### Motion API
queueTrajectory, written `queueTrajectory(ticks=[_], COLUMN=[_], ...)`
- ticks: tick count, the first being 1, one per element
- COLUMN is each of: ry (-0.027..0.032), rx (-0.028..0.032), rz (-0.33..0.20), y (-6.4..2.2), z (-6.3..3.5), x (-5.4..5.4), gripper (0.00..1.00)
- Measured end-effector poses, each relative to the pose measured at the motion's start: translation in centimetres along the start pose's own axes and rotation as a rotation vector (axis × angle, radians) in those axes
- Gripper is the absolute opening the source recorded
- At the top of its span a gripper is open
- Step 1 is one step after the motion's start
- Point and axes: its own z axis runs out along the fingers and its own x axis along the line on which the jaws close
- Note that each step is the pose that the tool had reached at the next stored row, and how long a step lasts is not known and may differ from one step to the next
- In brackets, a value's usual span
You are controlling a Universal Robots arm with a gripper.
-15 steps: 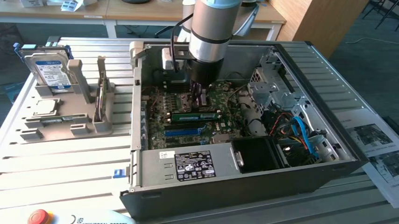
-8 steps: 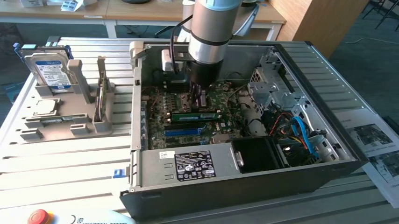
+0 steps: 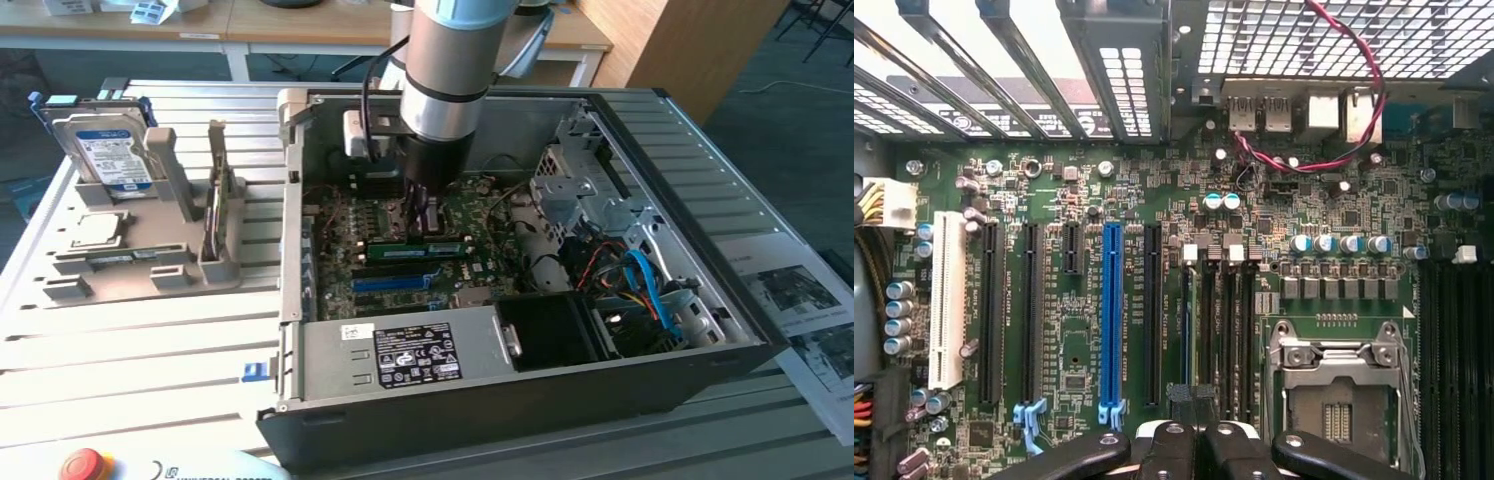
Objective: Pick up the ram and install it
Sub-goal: 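Press down the ram until it locks into place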
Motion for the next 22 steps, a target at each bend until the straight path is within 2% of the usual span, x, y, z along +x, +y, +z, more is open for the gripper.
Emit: queueTrajectory(ticks=[22], ry=[0.0001], rx=[0.0005], rz=[0.000], y=[0.03], z=[0.37], x=[0.00], gripper=[0.11])
